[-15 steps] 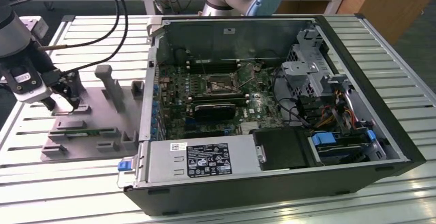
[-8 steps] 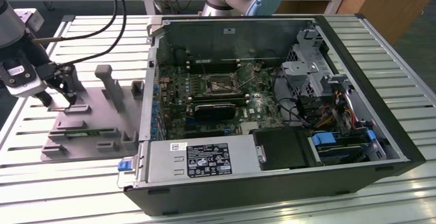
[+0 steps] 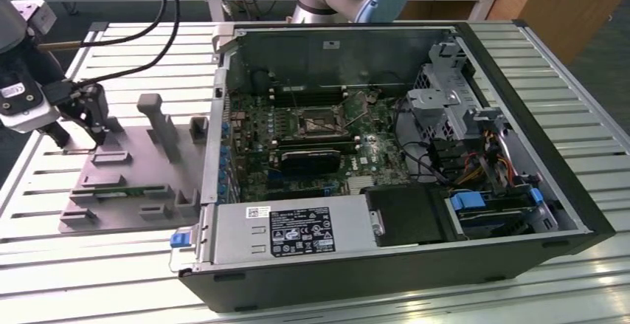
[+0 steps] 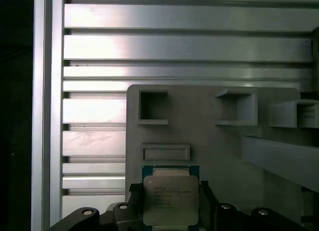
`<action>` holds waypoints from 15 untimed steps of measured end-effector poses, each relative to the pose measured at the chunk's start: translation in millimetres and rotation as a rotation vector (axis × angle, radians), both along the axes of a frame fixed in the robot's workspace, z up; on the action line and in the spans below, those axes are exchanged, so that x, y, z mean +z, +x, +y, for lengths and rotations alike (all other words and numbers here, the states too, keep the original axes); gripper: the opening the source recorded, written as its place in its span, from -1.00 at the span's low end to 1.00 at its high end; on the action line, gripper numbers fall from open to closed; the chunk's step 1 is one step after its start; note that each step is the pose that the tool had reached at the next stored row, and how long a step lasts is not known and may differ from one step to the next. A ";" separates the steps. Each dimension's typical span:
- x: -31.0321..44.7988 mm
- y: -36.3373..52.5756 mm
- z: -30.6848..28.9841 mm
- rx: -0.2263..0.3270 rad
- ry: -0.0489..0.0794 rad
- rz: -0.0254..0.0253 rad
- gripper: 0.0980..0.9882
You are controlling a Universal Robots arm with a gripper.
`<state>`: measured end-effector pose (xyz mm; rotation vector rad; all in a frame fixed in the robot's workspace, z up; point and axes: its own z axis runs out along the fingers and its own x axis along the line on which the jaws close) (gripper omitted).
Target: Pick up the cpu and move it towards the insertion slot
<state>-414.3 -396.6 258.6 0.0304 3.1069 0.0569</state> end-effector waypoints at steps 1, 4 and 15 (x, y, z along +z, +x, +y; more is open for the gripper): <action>2.1 0.0 0.0 0.000 0.000 0.0000 -0.01; 9.1 0.0 0.0 0.000 0.000 0.0000 -0.01; 36.2 0.0 0.1 0.000 0.000 0.0000 -0.01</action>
